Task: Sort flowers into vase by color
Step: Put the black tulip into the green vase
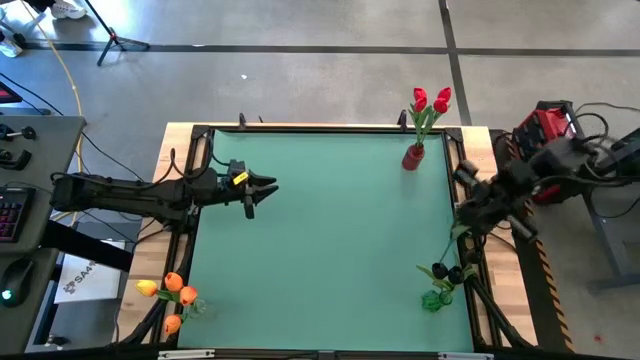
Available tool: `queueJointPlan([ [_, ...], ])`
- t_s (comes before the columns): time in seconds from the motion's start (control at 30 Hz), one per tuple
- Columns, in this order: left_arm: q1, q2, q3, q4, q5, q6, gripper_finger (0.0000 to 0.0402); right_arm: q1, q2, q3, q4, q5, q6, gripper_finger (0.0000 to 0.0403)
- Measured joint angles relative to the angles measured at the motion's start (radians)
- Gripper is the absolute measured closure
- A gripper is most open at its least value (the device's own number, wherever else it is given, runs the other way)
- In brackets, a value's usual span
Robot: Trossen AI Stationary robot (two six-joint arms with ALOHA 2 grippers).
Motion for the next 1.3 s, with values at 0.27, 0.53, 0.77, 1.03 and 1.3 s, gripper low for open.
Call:
queueJointPlan([
  [0.27,0.000,0.000,0.000,0.000,-0.011,-0.001,0.0275,0.100,0.048,-0.001,-0.062,-0.020,0.167,0.0403],
  [0.53,0.000,0.000,0.000,0.000,-0.011,-0.017,0.0275,0.227,0.001,0.000,-0.123,0.098,0.137,0.0403],
  [0.77,0.000,0.000,0.000,0.000,-0.011,-0.034,0.0275,0.330,-0.002,-0.047,-0.139,0.239,0.093,0.0403],
  [1.03,0.000,0.000,0.000,0.000,-0.018,-0.032,0.0275,0.392,-0.028,-0.242,0.046,0.317,0.071,0.0403],
  [1.3,0.011,0.000,0.000,0.000,-0.033,-0.019,0.0275,0.437,-0.037,-0.321,0.156,0.383,0.037,0.0403],
])
